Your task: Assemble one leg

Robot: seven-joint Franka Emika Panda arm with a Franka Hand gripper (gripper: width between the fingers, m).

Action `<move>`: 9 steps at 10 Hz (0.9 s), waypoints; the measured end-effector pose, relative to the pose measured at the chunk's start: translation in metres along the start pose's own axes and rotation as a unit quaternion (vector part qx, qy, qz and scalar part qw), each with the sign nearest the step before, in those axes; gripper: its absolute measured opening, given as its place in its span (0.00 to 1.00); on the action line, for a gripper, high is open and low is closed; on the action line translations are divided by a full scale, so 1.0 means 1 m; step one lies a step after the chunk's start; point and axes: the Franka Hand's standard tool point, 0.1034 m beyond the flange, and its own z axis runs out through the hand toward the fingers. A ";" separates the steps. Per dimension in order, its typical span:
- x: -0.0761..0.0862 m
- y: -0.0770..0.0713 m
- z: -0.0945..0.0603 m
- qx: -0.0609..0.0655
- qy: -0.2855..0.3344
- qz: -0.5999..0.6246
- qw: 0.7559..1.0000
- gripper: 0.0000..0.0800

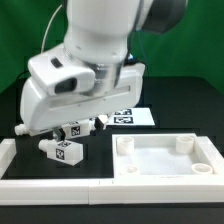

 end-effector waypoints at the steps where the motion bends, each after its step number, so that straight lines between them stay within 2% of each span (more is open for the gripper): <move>1: -0.005 0.003 0.012 -0.005 -0.027 -0.009 1.000 0.81; 3: -0.020 0.006 0.027 -0.012 -0.095 -0.022 0.995 0.81; 4: -0.021 0.002 0.029 -0.007 -0.126 -0.023 0.992 0.81; 8: -0.017 0.003 0.033 -0.006 -0.134 -0.025 0.991 0.81; 9: -0.018 0.011 0.038 -0.019 -0.139 -0.034 0.989 0.81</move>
Offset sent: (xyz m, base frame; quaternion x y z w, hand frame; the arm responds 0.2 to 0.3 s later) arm 0.0023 -0.0057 -0.0001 -0.0338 -0.1871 0.0084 0.9817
